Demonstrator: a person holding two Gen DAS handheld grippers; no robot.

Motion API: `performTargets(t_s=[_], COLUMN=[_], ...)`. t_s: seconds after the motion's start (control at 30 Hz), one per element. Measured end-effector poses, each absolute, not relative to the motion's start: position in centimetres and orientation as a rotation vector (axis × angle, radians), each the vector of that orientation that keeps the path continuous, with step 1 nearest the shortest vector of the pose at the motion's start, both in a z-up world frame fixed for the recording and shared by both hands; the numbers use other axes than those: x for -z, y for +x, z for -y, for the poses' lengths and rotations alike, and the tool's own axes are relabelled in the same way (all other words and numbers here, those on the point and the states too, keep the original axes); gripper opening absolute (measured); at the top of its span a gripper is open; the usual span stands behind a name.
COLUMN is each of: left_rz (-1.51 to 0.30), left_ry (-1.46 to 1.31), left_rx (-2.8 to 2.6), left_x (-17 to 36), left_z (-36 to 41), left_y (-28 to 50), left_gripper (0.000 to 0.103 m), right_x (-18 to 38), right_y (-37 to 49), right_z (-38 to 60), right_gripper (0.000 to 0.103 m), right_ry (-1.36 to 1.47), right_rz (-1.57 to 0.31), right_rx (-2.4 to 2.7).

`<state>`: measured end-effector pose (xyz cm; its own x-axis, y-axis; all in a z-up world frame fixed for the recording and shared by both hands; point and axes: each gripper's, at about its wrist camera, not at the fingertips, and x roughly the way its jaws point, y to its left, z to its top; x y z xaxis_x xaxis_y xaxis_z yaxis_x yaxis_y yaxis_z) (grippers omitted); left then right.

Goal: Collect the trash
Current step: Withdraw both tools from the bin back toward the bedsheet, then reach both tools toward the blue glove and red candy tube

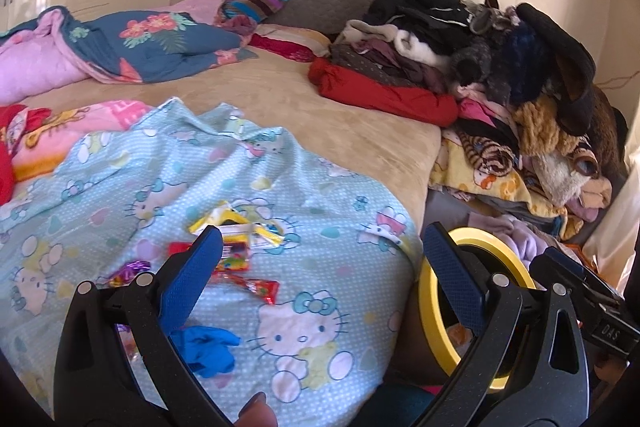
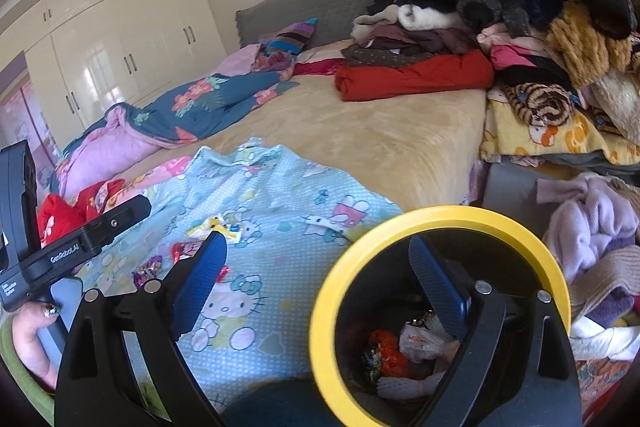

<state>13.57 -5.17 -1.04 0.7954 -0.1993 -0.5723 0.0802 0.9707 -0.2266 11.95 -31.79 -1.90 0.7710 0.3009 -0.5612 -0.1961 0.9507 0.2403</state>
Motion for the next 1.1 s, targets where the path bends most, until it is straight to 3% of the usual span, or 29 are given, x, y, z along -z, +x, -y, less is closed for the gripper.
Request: performTargets(t_s=[1.1], left_rz=[-0.635], left_ry=[-0.317], left_rx=[-0.083], left_x=[3.2], left_z=[-7.8], left_y=[11.5], left_gripper=[0.092], right_x=[3.7], right_y=[15.7], right_z=[20.2], right_gripper=[0.091], right_ry=[0.044], right_rz=[-0.717], right_rx=[-0.48])
